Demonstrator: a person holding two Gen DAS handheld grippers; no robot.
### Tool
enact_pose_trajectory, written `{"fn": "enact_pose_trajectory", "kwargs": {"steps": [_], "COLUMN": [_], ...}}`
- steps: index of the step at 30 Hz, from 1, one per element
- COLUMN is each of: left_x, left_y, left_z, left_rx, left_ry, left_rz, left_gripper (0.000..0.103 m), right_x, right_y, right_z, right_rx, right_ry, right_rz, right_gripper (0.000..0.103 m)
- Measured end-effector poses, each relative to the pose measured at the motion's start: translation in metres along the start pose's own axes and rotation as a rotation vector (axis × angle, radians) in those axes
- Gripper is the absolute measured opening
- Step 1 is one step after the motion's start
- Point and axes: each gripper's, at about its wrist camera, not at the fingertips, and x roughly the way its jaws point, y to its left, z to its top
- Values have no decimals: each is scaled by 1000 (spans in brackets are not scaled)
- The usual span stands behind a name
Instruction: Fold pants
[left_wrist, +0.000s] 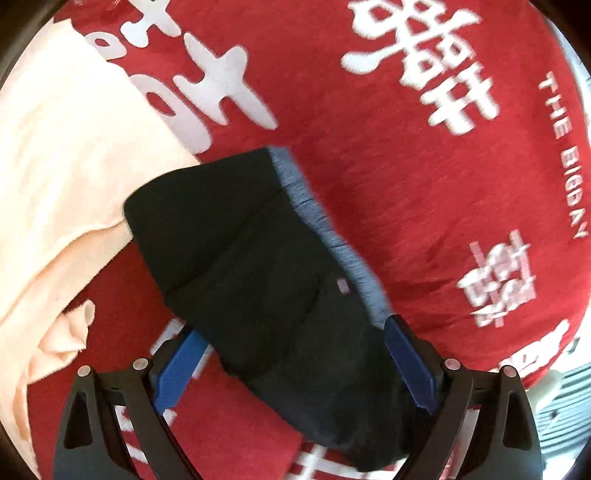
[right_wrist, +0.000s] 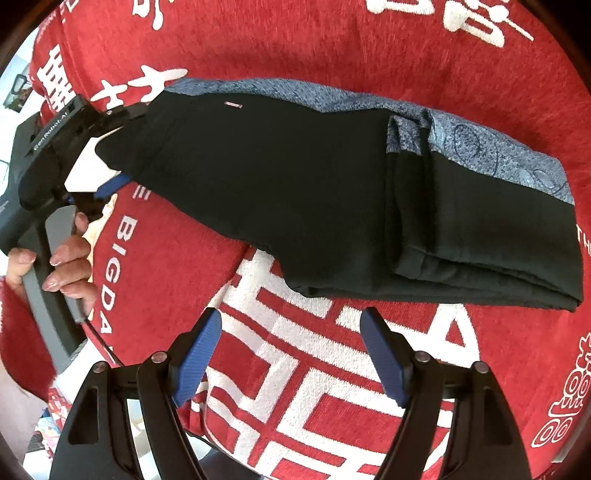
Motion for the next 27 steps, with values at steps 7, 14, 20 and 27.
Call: {"fn": "enact_pose_trajectory", "kwargs": {"steps": [7,14,20,27], "left_x": [16,6,5,7], "left_y": [2,-42,-94,-104], "left_z": [8,0,-30,-41], "left_rx": [-49,236,545,665], "left_ry": [-10,-42,-127,-150], "left_rz": [111,315,451,489], "left_gripper": [65,27,27,27], "right_x": [-2,-28,-53,-38], "right_y": [-4,-31,-27,79], "right_z": [5,28,107,219], "right_rx": [4,76,40,-182], "right_ry": [-19,-63,-48,106], "right_rz": [2,-6,104,228], "right_gripper": [80,80,81,81]}}
